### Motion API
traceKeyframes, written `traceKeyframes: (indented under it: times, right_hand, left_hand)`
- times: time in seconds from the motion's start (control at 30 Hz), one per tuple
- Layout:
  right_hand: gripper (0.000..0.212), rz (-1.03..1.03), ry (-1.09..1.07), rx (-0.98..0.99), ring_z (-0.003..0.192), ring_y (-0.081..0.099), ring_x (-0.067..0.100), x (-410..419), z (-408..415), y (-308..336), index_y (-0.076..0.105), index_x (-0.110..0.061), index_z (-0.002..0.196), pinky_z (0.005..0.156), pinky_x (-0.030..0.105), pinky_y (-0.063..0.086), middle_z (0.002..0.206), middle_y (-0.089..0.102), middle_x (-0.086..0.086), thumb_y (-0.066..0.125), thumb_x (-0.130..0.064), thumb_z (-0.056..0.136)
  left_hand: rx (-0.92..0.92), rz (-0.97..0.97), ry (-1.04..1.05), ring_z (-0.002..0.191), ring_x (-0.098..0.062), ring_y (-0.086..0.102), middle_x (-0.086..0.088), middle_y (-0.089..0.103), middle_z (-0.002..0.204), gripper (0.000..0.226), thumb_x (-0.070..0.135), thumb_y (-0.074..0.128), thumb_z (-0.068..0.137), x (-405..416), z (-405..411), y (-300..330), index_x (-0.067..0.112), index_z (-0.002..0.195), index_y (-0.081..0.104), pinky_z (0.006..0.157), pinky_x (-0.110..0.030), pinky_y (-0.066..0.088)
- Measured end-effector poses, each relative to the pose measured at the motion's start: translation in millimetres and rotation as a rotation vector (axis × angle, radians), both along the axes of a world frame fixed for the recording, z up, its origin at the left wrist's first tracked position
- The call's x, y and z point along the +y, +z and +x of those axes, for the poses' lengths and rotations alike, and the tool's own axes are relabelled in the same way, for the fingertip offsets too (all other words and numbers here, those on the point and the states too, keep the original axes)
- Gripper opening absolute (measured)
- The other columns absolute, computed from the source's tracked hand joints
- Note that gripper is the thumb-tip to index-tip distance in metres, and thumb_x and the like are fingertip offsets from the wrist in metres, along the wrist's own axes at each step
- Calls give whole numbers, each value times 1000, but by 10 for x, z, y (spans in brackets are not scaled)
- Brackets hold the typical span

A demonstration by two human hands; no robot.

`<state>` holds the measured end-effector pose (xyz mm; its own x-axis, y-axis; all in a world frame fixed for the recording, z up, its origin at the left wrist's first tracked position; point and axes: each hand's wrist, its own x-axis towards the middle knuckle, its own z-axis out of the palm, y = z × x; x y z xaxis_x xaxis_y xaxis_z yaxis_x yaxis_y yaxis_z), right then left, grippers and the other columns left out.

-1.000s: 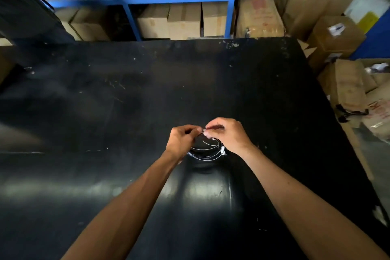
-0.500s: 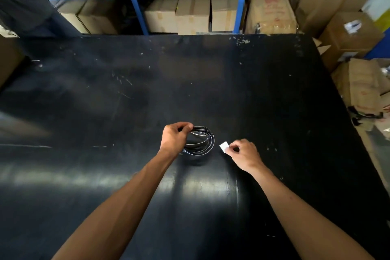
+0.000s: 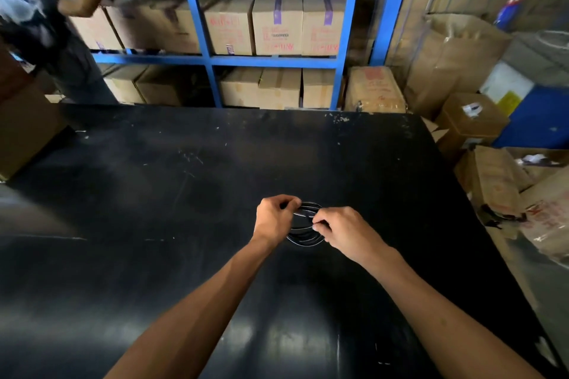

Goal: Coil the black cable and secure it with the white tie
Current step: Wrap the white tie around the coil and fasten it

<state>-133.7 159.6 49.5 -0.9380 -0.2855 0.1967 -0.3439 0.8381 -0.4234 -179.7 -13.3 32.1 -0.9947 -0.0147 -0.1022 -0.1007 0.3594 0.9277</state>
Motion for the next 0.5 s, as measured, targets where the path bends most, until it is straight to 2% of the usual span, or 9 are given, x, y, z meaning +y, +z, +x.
traceKeyframes:
  times: [0.1, 0.17, 0.27, 0.4, 0.5]
  right_hand:
    - [7, 144, -15, 151, 75, 73, 27, -106, 63, 127, 74, -11, 90, 65, 40, 60, 85, 76, 6, 75, -17, 86]
    - [10, 248, -72, 234, 65, 73, 27, -149, 137, 216, 72, -11, 87, 54, 38, 60, 78, 75, 6, 78, -19, 83]
    - [22, 348, -146, 391, 48, 69, 22, -170, 235, 351, 65, -13, 80, 38, 31, 50, 66, 69, 2, 84, -22, 74]
    - [20, 357, -145, 532, 51, 68, 20, -141, 305, 453, 63, -12, 82, 38, 32, 51, 69, 66, 3, 80, -22, 79]
    - [19, 344, -177, 563, 50, 65, 21, -101, 343, 519, 60, -12, 81, 38, 33, 51, 73, 61, 4, 74, -26, 84]
  left_hand:
    - [13, 37, -29, 61, -5, 59, 9, 71, 72, 15, 23, 65, 91, 62, 135, 174, 18, 88, 78, 65, -24, 49]
    - [24, 77, -42, 64, -6, 60, 6, 74, 79, 15, 23, 64, 92, 85, 221, 262, 18, 89, 78, 69, -25, 51]
    - [35, 133, -67, 63, -7, 61, 5, 75, 78, 17, 22, 63, 92, 110, 325, 379, 18, 88, 78, 66, -26, 52]
    - [13, 282, -96, 56, -11, 59, -2, 68, 70, 18, 14, 61, 96, 124, 453, 566, 4, 93, 75, 56, -22, 52]
    - [42, 303, -123, 52, -7, 53, 1, 62, 63, 17, 13, 61, 96, 111, 521, 685, 6, 90, 75, 54, -20, 49]
